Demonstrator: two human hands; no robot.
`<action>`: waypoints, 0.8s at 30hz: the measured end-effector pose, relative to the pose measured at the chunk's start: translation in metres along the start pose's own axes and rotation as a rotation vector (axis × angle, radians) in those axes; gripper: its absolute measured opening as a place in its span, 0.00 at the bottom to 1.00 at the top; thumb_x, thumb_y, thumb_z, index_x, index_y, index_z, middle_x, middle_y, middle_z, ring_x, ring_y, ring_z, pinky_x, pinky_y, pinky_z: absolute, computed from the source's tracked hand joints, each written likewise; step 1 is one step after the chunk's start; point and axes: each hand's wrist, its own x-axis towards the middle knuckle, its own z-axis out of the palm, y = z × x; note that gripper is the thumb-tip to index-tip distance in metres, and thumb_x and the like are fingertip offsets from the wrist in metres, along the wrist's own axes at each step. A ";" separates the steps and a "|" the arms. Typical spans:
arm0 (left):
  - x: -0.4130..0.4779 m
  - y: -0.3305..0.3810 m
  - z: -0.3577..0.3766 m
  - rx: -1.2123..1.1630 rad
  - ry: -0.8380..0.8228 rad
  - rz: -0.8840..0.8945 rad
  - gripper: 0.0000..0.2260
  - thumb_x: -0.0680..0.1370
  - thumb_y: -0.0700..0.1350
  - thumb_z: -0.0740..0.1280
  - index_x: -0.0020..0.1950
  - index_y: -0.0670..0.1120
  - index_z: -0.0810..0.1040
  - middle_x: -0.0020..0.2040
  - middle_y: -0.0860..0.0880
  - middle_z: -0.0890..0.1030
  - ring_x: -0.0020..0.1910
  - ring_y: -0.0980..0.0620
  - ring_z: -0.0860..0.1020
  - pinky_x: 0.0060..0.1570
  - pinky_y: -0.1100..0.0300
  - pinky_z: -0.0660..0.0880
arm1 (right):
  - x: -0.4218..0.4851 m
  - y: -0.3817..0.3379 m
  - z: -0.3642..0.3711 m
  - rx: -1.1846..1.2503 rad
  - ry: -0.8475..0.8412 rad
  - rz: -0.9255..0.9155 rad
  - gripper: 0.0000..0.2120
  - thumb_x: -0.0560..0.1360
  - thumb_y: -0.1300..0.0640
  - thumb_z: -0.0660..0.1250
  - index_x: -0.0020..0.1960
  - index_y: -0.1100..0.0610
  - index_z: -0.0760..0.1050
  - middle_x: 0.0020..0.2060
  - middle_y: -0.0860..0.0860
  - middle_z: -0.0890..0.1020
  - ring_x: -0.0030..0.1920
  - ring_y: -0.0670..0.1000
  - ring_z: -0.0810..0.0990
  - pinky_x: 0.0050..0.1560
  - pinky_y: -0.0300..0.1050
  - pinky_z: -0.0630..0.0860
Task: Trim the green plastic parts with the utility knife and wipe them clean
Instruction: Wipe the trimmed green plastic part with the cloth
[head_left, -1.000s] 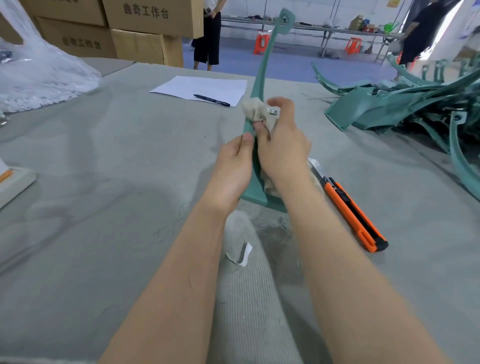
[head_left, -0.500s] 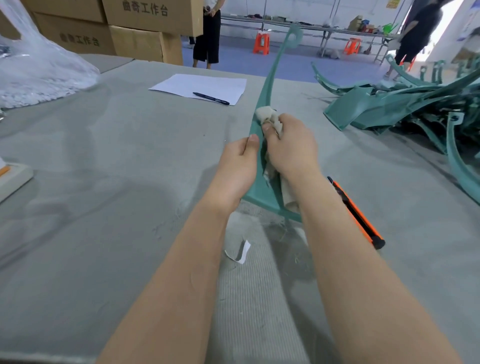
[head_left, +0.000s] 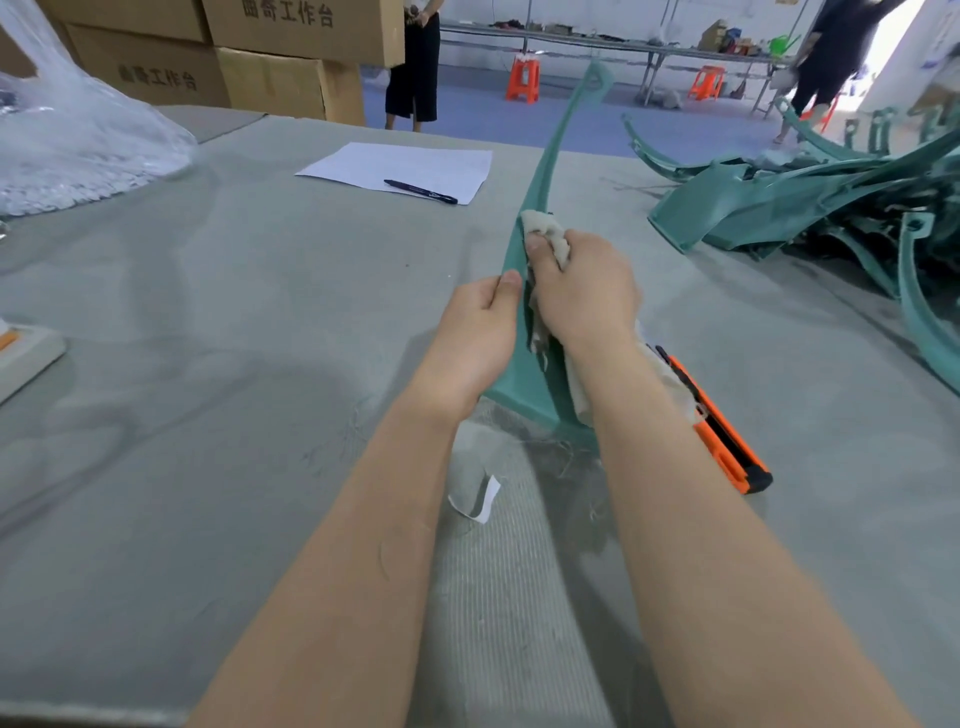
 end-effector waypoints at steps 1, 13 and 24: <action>-0.001 0.000 0.000 0.012 0.015 0.002 0.19 0.84 0.48 0.53 0.53 0.34 0.76 0.41 0.43 0.73 0.39 0.48 0.71 0.41 0.55 0.67 | 0.000 -0.002 0.002 0.050 0.008 0.018 0.19 0.81 0.44 0.56 0.36 0.54 0.65 0.37 0.52 0.74 0.43 0.57 0.72 0.44 0.47 0.62; 0.004 -0.003 -0.004 -0.066 0.062 -0.034 0.11 0.84 0.47 0.53 0.48 0.46 0.72 0.43 0.45 0.72 0.41 0.47 0.70 0.42 0.53 0.67 | -0.029 0.007 -0.017 0.528 0.157 -0.108 0.04 0.78 0.58 0.65 0.51 0.51 0.71 0.38 0.44 0.75 0.36 0.34 0.73 0.38 0.26 0.67; 0.004 0.001 -0.008 -0.115 0.207 0.016 0.17 0.84 0.44 0.53 0.39 0.43 0.72 0.35 0.46 0.74 0.38 0.50 0.73 0.41 0.57 0.69 | -0.053 -0.012 0.011 0.297 0.130 -0.255 0.03 0.76 0.62 0.65 0.45 0.60 0.77 0.44 0.56 0.80 0.44 0.56 0.76 0.41 0.42 0.62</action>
